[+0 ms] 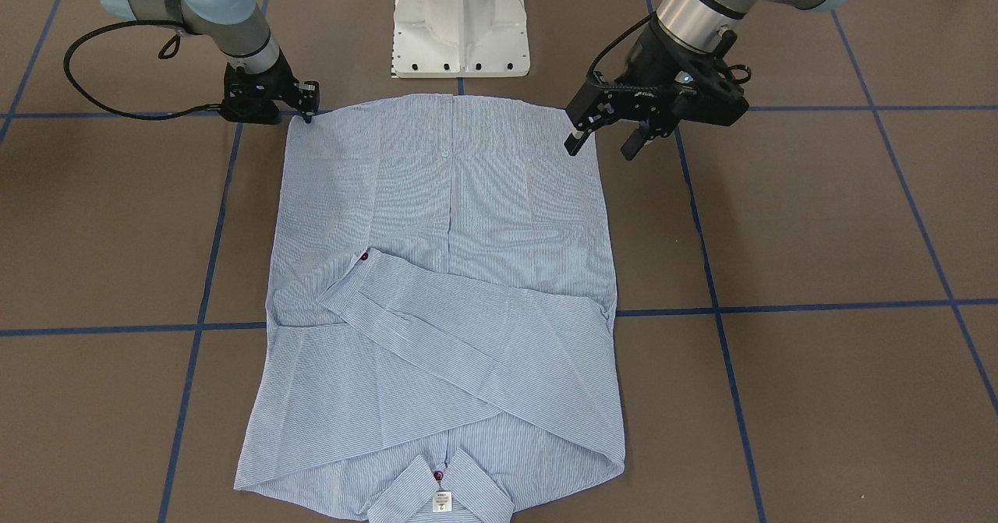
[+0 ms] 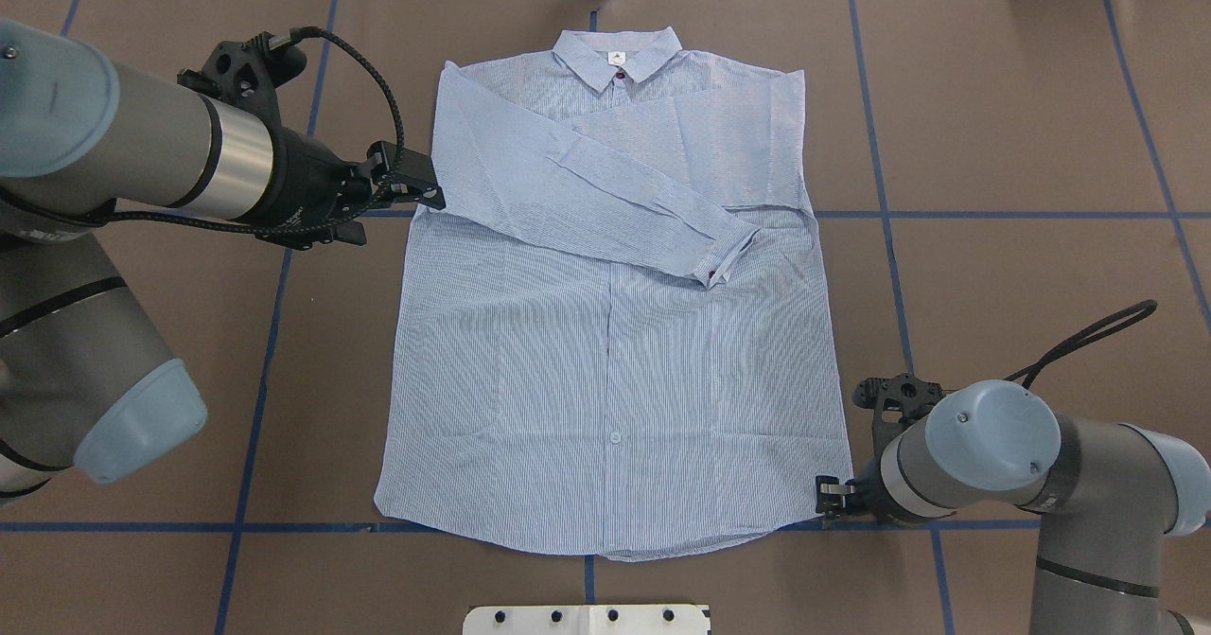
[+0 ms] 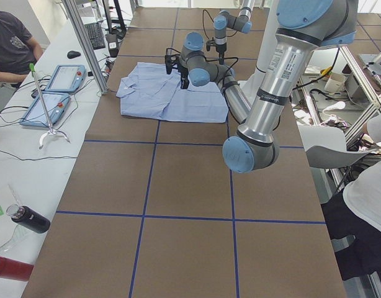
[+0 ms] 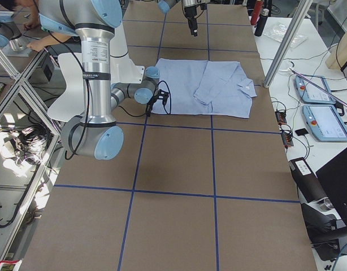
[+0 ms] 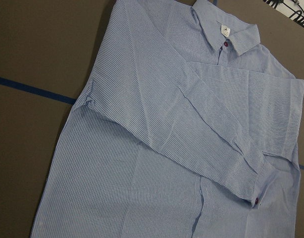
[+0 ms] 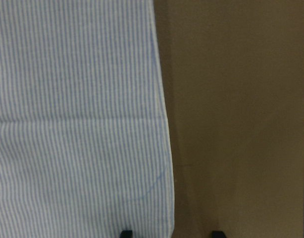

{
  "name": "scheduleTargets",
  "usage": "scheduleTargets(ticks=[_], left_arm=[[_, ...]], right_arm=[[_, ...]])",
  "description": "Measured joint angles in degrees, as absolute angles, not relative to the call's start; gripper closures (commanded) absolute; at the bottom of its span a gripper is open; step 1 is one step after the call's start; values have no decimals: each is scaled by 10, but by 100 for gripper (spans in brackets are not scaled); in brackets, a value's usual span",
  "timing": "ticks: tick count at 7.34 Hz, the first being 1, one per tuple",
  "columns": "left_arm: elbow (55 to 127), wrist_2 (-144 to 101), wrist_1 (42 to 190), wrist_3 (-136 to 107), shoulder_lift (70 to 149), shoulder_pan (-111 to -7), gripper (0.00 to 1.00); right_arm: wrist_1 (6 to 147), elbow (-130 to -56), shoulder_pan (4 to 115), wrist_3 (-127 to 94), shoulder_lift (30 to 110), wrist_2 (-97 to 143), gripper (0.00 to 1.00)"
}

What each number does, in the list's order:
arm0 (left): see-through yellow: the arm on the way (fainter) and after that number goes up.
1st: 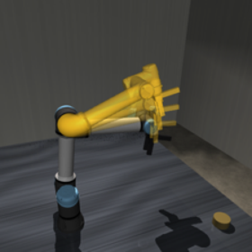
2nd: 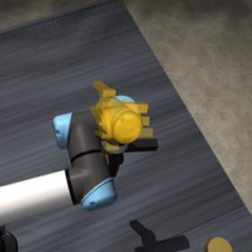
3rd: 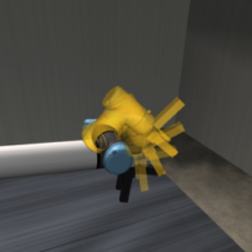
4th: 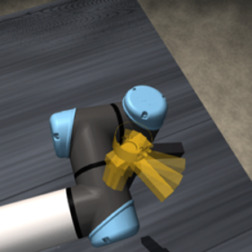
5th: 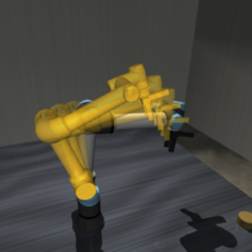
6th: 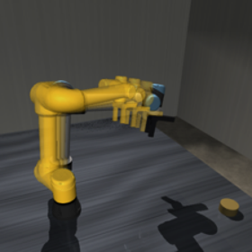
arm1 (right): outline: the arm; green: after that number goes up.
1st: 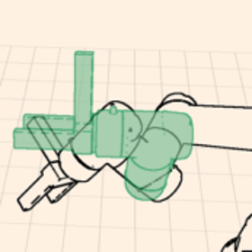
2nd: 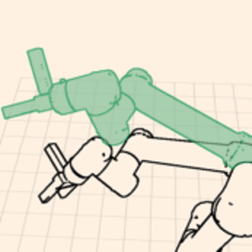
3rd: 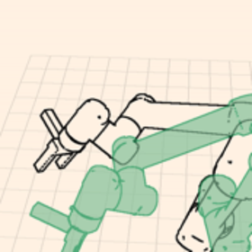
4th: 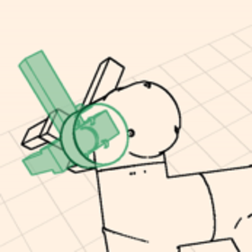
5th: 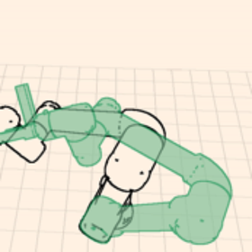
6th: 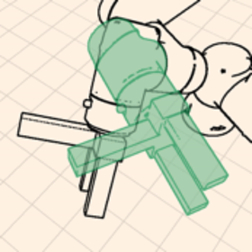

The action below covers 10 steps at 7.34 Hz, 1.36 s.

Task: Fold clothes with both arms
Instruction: 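Move the left gripper down to the other hem corner nearest the robot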

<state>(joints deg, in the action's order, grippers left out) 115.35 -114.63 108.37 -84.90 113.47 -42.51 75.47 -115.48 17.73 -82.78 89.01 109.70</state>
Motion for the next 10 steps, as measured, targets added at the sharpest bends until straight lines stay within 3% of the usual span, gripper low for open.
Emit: scheduleTargets(ticks=[2, 4, 10], left_arm=[[1154, -1147, 1084, -849, 1135, -426, 1], [1157, -1147, 1083, -849, 1132, -427, 2], [1170, -1150, 1080, -850, 1092, -417, 1]], right_arm=[[754, -1157, 180, -829, 890, 1098, 90], [752, -1159, 181, -829, 891, 1098, 100], [750, -1187, 187, -830, 887, 1097, 100]])
